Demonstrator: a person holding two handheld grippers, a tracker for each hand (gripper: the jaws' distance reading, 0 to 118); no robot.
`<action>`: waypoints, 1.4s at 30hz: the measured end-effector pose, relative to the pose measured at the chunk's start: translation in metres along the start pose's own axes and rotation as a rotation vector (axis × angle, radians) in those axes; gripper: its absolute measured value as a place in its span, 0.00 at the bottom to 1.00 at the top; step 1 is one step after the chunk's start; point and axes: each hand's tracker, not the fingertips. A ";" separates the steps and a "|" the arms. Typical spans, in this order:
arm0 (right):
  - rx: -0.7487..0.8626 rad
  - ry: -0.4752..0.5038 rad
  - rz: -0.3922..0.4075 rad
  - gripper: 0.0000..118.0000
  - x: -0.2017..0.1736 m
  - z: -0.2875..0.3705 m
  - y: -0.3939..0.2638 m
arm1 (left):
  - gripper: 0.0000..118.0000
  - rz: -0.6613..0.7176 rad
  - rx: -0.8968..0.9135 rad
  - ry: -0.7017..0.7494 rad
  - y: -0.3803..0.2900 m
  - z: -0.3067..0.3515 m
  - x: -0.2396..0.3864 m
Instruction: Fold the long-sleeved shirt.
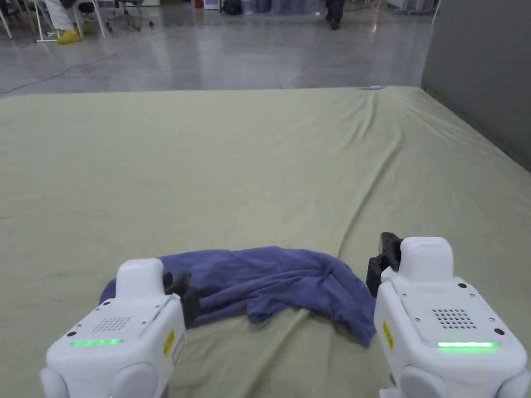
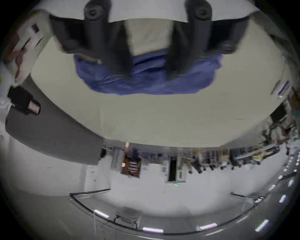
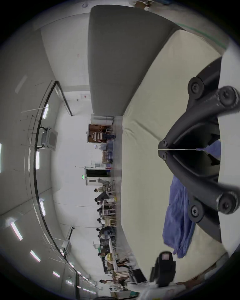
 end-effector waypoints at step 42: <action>-0.819 0.002 0.104 0.77 0.020 -0.169 -0.061 | 0.01 0.021 -0.531 0.149 0.016 -0.114 -0.075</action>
